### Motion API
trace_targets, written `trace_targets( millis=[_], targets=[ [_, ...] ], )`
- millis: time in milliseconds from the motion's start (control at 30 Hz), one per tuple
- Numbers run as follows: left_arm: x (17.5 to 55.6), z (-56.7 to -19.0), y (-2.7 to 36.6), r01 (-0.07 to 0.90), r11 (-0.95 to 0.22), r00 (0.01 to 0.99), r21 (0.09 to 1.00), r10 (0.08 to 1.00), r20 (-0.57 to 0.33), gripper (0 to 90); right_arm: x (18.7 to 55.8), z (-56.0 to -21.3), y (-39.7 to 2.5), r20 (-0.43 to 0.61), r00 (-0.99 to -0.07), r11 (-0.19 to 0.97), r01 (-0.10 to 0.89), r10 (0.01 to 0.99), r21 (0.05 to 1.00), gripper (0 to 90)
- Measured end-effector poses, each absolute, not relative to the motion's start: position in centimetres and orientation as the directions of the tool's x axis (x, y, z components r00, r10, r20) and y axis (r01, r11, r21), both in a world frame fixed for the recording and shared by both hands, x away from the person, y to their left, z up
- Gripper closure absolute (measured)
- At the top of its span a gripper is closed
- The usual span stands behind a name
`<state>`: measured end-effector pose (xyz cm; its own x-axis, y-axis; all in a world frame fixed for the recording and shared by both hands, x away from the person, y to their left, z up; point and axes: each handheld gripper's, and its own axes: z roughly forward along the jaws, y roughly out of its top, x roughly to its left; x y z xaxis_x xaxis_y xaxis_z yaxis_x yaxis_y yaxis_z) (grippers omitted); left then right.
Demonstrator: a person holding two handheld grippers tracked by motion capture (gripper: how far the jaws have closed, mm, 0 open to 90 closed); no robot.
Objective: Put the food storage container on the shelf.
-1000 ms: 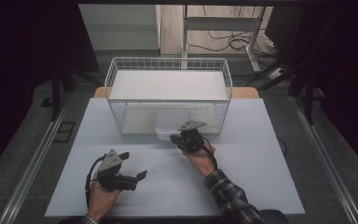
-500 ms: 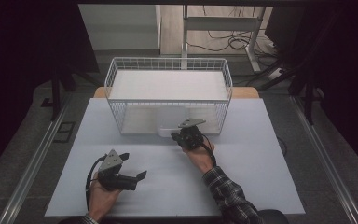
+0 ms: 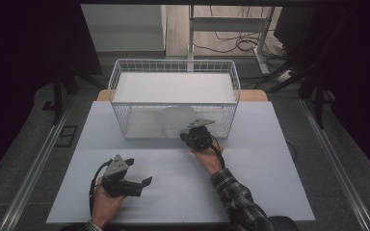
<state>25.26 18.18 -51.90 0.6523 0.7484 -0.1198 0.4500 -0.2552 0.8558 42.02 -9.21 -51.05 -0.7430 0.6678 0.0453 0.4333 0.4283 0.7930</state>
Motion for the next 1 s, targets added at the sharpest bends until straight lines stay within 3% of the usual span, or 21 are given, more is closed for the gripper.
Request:
trace_targets(
  millis=[1000],
  targets=[
    [25.3,-52.0,17.9,0.452,-0.255,0.661,0.855,0.739,-0.129,3.0,44.1,-51.1,-6.7,0.034,-0.731,0.431,0.438,0.681,0.789,89.2]
  ],
)
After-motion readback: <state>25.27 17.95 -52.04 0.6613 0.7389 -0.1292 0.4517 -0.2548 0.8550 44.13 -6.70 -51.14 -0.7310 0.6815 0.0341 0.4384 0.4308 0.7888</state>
